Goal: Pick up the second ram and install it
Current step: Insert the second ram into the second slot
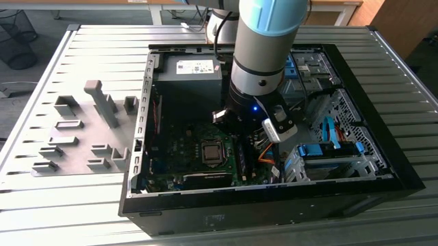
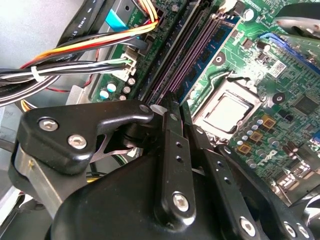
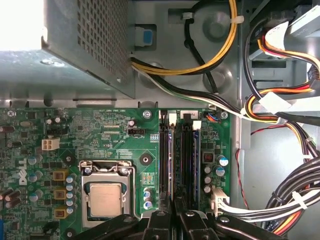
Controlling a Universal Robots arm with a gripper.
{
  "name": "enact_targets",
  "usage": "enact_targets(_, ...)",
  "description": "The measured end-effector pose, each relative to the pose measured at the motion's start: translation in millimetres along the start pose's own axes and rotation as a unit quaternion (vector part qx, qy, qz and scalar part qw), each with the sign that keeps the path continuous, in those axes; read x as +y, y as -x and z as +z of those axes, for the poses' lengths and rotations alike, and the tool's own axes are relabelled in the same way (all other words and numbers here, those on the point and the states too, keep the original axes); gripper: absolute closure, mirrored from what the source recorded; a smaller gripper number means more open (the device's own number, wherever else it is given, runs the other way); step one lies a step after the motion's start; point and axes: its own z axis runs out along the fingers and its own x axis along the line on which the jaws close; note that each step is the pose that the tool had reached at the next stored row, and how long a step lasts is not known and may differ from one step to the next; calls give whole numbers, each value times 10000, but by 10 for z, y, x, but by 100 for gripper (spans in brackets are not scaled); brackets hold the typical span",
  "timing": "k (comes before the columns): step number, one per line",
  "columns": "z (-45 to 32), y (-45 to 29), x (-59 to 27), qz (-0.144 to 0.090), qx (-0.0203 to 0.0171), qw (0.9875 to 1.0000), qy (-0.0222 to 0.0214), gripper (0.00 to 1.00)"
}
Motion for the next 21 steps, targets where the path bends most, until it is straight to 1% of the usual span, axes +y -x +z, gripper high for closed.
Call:
enact_targets(2,4,0,0,-3,-1,10000,8,86)
enact_targets(6,15,1,0,-4,-1,10000,48,86)
enact_targets(7,19,1,-2,-5,-1,10000,51,86)
enact_targets(17,24,1,-18,-8,0,10000,51,86)
enact_targets(19,26,7,-18,-10,0,10000,62,86)
enact_targets(21,28,8,-18,-10,0,10000,62,86)
